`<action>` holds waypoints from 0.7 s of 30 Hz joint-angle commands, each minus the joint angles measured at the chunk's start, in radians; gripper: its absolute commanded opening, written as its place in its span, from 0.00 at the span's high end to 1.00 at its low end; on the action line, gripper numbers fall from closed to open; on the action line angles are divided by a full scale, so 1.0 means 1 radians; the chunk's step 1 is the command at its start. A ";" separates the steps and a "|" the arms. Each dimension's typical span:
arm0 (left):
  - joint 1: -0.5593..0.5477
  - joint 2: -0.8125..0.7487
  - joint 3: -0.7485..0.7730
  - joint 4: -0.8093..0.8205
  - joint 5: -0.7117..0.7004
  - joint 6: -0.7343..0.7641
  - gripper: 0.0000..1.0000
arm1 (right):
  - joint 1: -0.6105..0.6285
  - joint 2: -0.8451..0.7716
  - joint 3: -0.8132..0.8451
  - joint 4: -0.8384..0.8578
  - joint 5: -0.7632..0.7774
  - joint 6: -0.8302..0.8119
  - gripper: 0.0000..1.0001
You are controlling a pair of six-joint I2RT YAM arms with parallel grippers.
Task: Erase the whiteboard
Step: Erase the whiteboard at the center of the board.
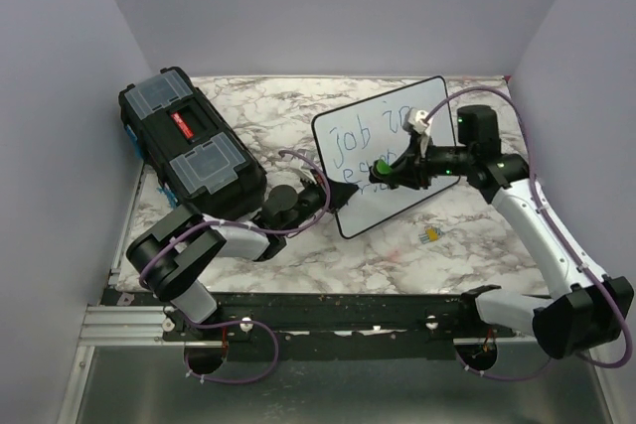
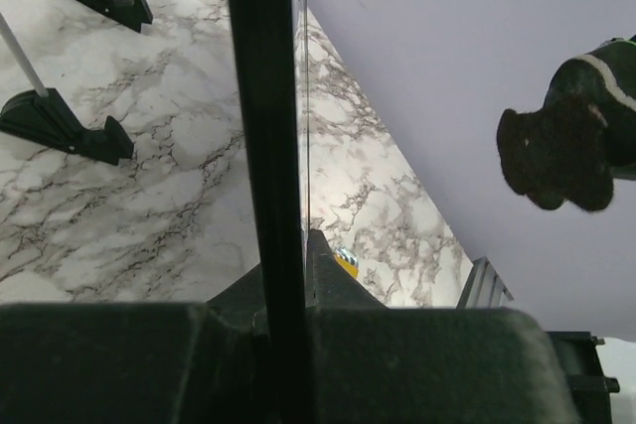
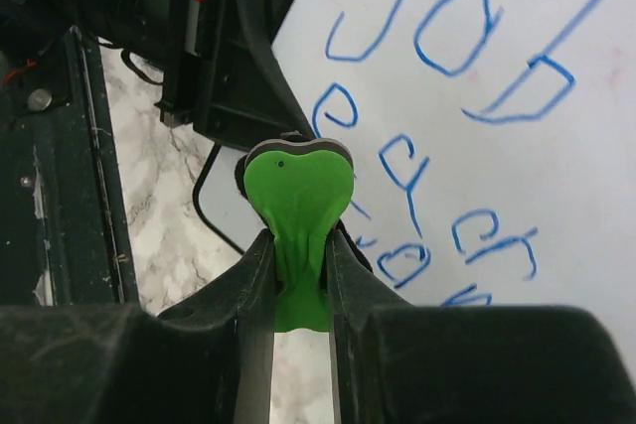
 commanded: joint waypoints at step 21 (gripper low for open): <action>0.019 -0.210 0.049 0.042 0.087 0.136 1.00 | 0.247 0.102 0.260 0.116 0.193 0.115 0.99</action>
